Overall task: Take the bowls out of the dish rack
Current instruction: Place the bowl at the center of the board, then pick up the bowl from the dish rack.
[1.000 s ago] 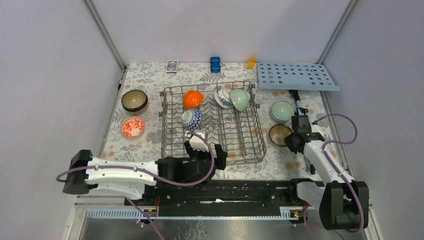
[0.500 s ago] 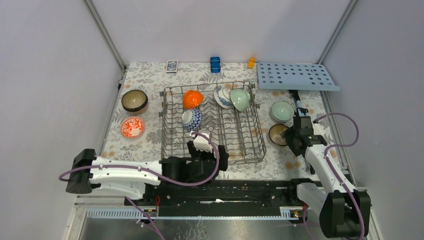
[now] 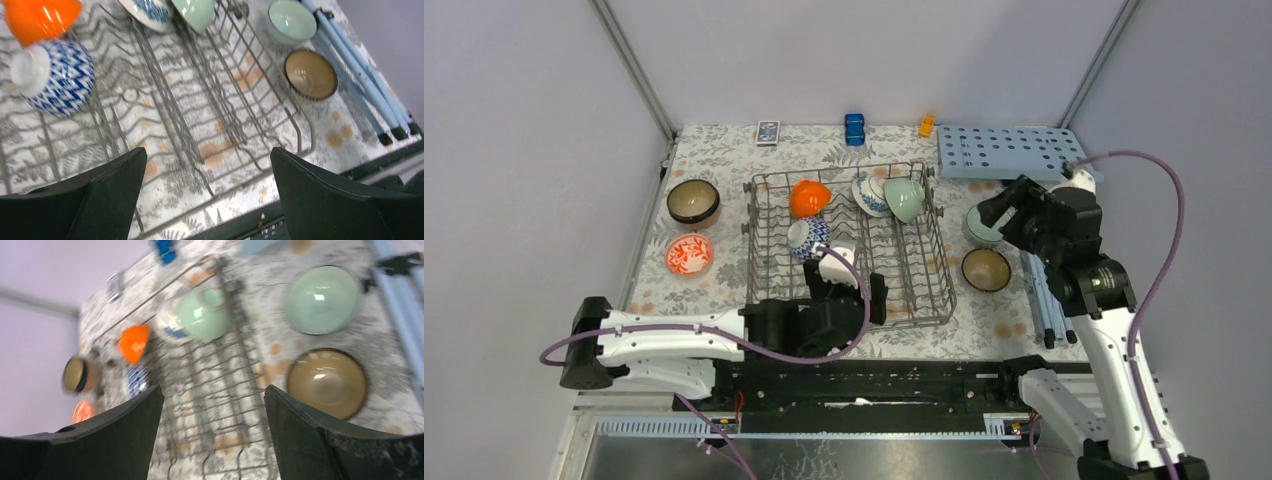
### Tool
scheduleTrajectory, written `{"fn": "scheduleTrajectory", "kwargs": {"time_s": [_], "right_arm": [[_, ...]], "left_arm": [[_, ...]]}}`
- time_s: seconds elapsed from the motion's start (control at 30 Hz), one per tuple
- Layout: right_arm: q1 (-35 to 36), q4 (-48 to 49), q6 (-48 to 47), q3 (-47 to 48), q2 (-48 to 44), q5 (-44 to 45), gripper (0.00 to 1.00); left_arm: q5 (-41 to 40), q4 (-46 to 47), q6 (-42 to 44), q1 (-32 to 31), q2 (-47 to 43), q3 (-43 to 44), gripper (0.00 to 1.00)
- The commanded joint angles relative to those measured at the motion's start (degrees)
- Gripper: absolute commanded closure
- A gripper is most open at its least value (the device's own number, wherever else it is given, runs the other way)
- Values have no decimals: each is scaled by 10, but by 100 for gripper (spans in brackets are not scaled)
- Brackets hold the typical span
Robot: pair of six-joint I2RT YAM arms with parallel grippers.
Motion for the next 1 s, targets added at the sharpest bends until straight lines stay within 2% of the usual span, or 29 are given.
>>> {"fn": "scheduleTrajectory", "kwargs": {"time_s": [0.0,0.07,0.13,0.17,0.27,0.4,0.47,0.53,0.6,0.7,0.8,0.87,0.97], "right_arm": [[127,1,-65,60,50,-38,19],[216,-1,-78,80,92,39,18],[252,12,-83,91,131,48,17],[255,24,-79,90,146,39,16],[255,94,-73,68,171,17,16],[255,180,-64,29,208,-17,16],[255,212,-45,7,225,16,16],[255,257,-42,-24,230,39,15],[251,314,-38,-57,225,36,15],[238,307,-39,-32,261,-58,15],[237,325,-24,-19,289,-133,15],[236,387,-1,-37,298,-164,14],[237,430,25,-40,329,-192,14]], "left_arm": [[-15,27,104,43,-23,56,1],[33,44,124,86,-31,60,1],[125,59,128,161,-33,64,1],[168,64,123,184,-31,64,1],[306,82,95,308,-13,62,1],[496,169,35,439,13,24,1],[591,238,-13,493,43,5,1],[655,285,-45,522,84,6,1],[662,297,-58,529,122,23,1],[655,294,-70,544,148,36,1],[601,236,-59,563,132,29,1],[579,197,-57,590,115,12,1],[564,174,-54,631,84,-21,1]]}}
